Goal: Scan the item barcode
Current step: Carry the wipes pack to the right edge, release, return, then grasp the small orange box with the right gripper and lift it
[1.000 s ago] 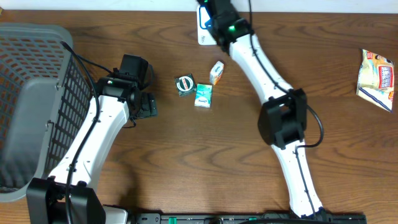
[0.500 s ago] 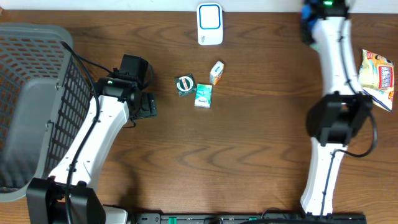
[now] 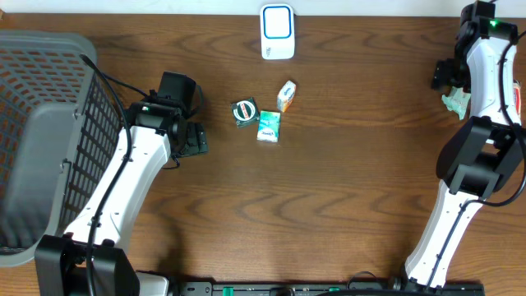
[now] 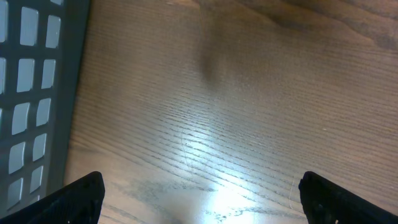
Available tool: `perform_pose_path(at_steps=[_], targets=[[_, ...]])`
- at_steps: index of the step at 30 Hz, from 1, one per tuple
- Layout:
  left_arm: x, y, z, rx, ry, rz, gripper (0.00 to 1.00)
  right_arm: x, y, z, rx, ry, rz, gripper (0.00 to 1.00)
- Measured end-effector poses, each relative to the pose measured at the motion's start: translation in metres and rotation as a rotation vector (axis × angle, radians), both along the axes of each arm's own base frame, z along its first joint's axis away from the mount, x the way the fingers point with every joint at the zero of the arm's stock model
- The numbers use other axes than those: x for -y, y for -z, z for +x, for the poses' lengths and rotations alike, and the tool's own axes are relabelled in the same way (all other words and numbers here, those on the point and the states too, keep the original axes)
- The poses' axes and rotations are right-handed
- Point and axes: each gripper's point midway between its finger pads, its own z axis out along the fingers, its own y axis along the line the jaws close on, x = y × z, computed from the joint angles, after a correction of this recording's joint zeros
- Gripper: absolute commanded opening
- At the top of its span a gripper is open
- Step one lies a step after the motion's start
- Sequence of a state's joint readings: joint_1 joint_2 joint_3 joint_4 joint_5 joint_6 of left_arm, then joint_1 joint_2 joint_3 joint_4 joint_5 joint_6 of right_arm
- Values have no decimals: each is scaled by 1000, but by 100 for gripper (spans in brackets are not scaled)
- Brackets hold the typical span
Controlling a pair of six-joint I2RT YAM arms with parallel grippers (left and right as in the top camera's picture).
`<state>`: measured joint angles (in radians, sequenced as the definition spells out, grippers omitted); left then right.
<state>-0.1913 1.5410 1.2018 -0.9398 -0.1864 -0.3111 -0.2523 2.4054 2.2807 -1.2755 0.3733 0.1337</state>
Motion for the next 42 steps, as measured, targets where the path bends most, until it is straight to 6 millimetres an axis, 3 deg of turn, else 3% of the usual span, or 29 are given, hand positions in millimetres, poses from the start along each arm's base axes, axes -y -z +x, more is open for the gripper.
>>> perform_pose_path(at_steps=[4,8,13,18,24,30,33,42], targets=[[0,0,0,0,0,0,98,-41,10,12,57,-48,227,99],[0,0,0,0,0,0,98,-110,8,29,133,-145,550,99],[0,0,0,0,0,0,98,-194,-12,39,190,-271,870,96],[0,0,0,0,0,0,98,-265,-25,35,174,-395,1011,92],[0,0,0,0,0,0,97,-335,-27,31,151,-540,1013,98],[0,0,0,0,0,0,97,-385,-17,27,135,-550,945,99],[0,0,0,0,0,0,98,-399,-6,24,120,-515,911,97],[0,0,0,0,0,0,98,-401,39,16,84,-345,772,92]])
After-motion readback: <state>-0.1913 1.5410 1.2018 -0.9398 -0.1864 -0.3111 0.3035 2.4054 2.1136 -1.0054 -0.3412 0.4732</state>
